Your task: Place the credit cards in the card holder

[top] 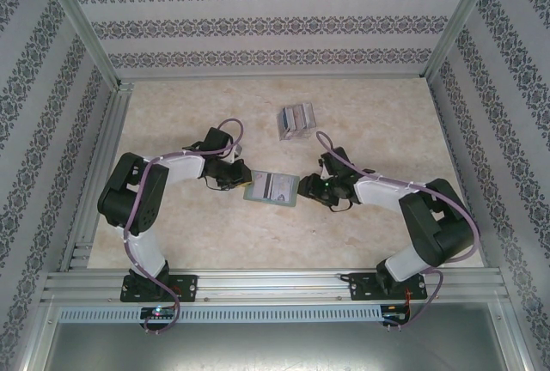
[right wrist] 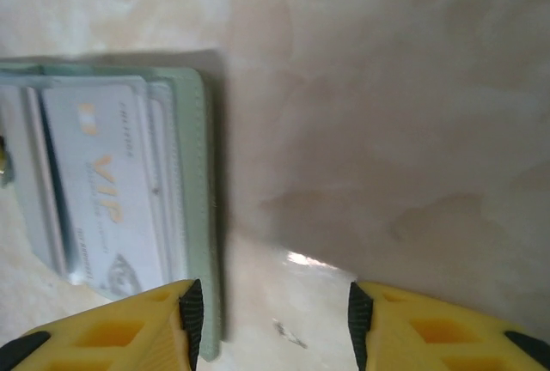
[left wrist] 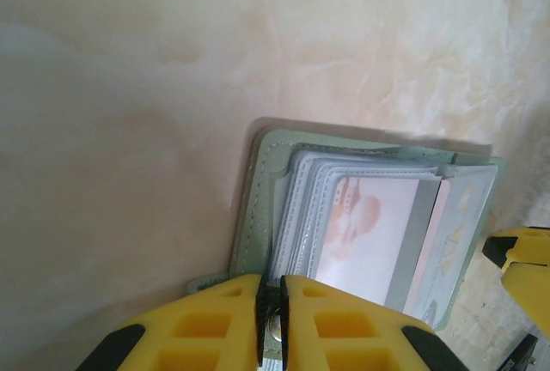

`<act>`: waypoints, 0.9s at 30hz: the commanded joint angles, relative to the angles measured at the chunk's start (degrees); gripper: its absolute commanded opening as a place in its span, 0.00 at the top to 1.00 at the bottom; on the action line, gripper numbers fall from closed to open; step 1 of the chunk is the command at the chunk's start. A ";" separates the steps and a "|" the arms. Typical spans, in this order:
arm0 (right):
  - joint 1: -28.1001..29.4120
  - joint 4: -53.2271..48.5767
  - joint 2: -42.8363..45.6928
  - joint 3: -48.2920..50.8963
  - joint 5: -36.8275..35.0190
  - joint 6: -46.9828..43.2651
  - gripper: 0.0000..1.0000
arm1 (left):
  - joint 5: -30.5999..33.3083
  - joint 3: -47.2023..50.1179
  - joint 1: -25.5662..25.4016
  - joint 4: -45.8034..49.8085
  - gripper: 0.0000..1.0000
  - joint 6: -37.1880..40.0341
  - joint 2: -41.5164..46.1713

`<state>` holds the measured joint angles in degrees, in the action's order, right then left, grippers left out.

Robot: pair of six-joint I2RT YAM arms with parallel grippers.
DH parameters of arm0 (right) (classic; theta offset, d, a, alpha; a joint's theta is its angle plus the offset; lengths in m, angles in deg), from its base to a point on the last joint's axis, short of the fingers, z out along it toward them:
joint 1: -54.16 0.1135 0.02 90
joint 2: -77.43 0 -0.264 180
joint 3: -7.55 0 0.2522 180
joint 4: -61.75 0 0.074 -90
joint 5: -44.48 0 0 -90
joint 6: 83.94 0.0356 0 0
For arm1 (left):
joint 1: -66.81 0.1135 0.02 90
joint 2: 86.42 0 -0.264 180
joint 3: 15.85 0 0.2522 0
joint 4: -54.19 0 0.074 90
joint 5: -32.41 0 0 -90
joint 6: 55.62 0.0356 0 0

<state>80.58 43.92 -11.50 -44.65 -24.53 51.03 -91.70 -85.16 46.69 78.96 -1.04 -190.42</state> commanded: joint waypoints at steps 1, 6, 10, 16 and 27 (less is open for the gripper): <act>1.31 7.71 -4.77 -1.58 3.97 2.66 0.48 | 0.21 2.09 -0.01 2.00 0.85 -0.44 0.55; 3.29 10.05 -9.22 -5.12 4.75 3.93 0.48 | 0.53 2.33 -0.04 2.08 0.84 -0.34 0.58; 4.63 12.81 -12.15 -7.40 5.64 5.58 0.47 | 0.87 2.18 -0.01 2.48 0.85 -0.18 0.87; 5.73 16.05 -14.13 -9.29 7.69 7.16 0.47 | 1.66 2.11 -0.08 3.23 0.85 0.37 1.36; 6.34 12.45 -6.25 -10.44 7.66 6.53 0.48 | 2.09 1.85 -0.01 3.33 0.85 0.58 1.09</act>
<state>86.24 54.65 -20.74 -53.11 -18.63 57.37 -90.54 -84.49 46.78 79.05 -1.02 -189.55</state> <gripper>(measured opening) 0.523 0.152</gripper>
